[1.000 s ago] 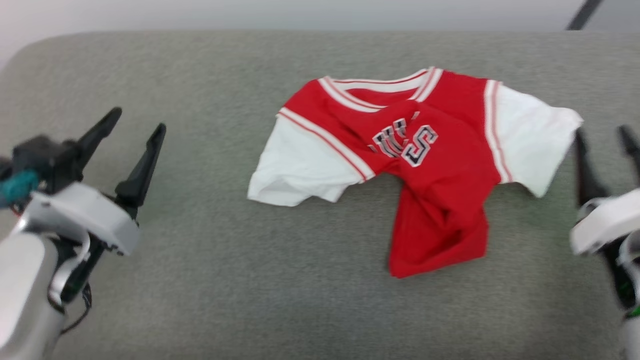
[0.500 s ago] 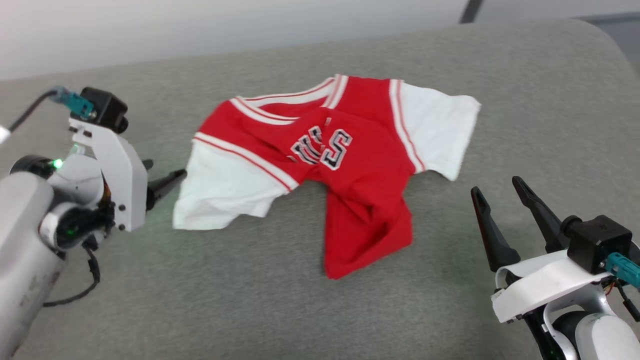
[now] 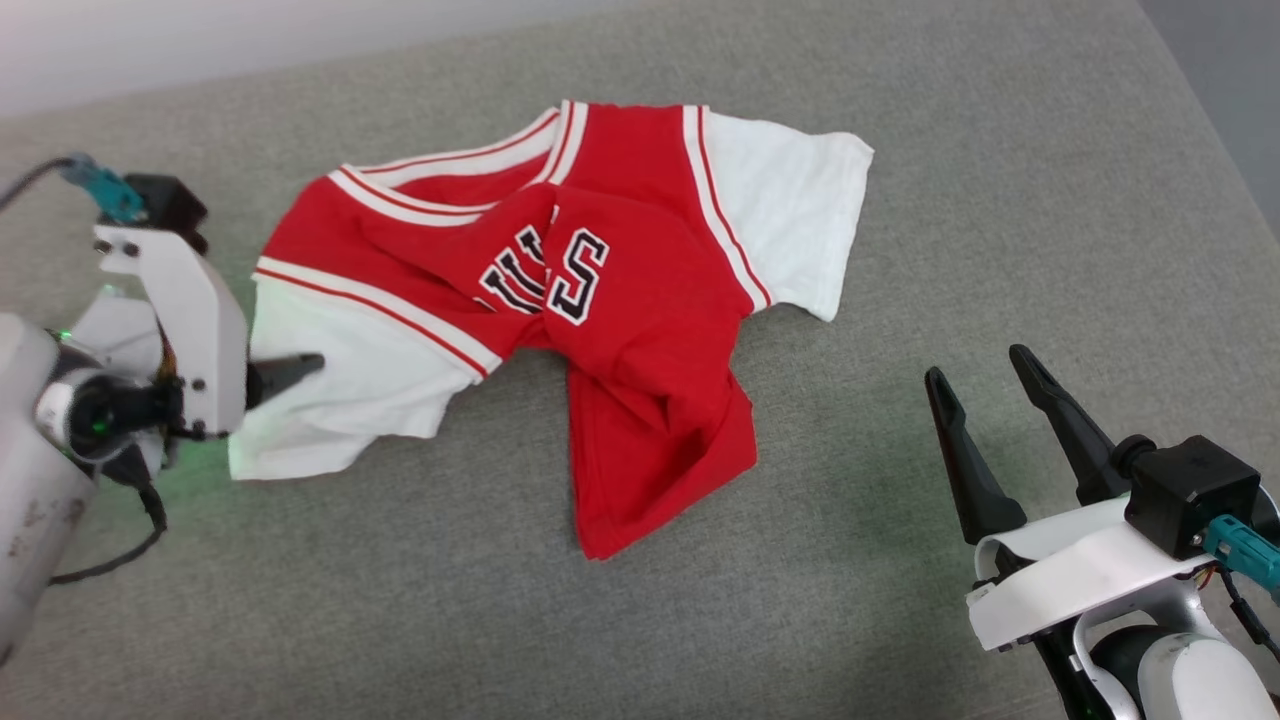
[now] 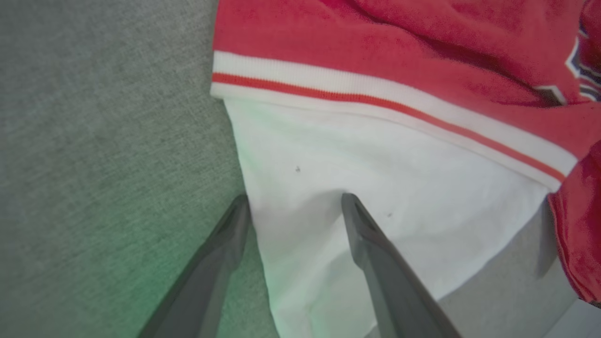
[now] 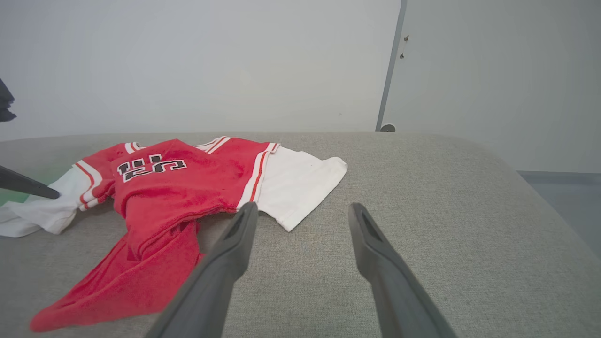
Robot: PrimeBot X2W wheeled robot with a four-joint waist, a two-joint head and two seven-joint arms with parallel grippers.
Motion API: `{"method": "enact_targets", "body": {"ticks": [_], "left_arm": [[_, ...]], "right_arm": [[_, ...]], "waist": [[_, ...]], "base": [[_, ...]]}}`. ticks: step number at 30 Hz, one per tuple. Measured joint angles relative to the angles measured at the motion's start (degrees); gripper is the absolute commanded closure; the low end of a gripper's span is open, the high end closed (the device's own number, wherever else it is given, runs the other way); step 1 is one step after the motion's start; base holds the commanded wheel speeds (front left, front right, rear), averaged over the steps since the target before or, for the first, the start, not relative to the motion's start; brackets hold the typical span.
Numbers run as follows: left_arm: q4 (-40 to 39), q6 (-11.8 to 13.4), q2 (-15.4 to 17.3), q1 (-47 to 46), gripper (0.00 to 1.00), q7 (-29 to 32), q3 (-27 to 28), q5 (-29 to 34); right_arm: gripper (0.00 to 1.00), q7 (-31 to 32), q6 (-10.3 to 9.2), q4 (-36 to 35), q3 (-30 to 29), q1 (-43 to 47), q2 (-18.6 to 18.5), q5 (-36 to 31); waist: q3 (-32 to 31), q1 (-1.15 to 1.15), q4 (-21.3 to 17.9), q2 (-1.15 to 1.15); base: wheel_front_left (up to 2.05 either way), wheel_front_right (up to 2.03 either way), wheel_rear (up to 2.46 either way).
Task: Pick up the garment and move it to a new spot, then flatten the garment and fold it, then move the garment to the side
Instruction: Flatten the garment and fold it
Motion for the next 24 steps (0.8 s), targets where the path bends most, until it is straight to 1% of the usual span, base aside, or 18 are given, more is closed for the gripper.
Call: {"method": "enact_targets", "body": {"ticks": [4,6,7,8,9,13,16,17,20,22,24], "left_arm": [[0.7,0.0,0.4,-0.8,0.00,-1.4,-1.0,-1.4],[1.2,0.0,0.1,-0.9,0.02,-1.5,-0.6,-3.9],[1.3,0.0,0.0,-0.9,0.66,-1.4,-0.5,-5.2],[1.1,0.0,0.0,-1.1,0.98,-1.3,-0.6,-5.7],[0.7,0.0,0.1,-1.5,1.00,-1.1,-1.0,-6.0],[-0.9,0.0,0.6,-2.0,1.00,-2.1,-3.1,-5.8],[-1.7,0.0,0.4,-3.1,1.00,-2.8,-4.2,-6.2],[-2.1,0.0,0.4,-3.7,1.00,-3.0,-4.7,-6.1],[-3.6,0.0,0.4,-5.7,1.00,-3.5,-6.5,-5.6],[-4.6,0.0,0.5,-7.2,1.00,-4.1,-7.9,-5.0],[-5.4,-0.1,0.2,-8.5,1.00,-4.8,-8.8,-5.1]], "right_arm": [[0.00,0.3,0.00,-0.5,0.1,0.0,0.1,-0.4],[0.00,0.6,0.00,-0.8,0.0,-0.1,0.1,-0.4],[0.00,0.6,0.00,-1.0,0.0,-0.1,0.1,-0.4],[0.00,0.9,0.00,-1.1,0.1,-0.2,0.0,-0.4],[0.00,1.2,0.00,-1.1,0.2,-0.6,-0.1,-0.4],[0.00,3.2,0.00,-1.6,0.8,-3.9,-1.7,-0.2],[0.00,7.0,0.00,-1.6,1.8,-8.3,-3.5,0.5],[0.00,9.3,0.00,-1.2,2.5,-10.2,-4.6,1.0],[0.00,18.4,0.01,1.6,5.6,-16.0,-9.5,2.9],[0.00,24.0,0.01,4.0,6.6,-21.3,-11.2,6.5],[0.00,28.4,0.01,7.1,7.4,-26.8,-13.4,8.6]], "waist": [[1.1,0.00,-0.7,0.00],[1.4,0.00,-0.8,0.00],[1.5,0.00,-0.7,0.00],[1.6,0.00,-0.6,0.00],[1.7,0.00,-0.5,0.00],[2.3,0.00,0.1,0.00],[3.1,0.00,0.7,0.00],[3.4,0.00,0.9,0.00],[4.5,0.00,1.9,0.00],[5.5,0.00,2.7,0.00],[6.4,0.00,3.6,0.00]], "base": [[0.00,0.00,0.00],[0.00,0.00,0.00],[0.00,0.00,0.00],[0.00,0.00,0.00],[0.00,0.00,0.00],[0.00,0.00,0.00],[0.00,0.00,0.00],[0.00,0.00,0.00],[0.00,0.00,0.00],[0.00,0.00,0.00],[0.00,0.00,0.00]]}}
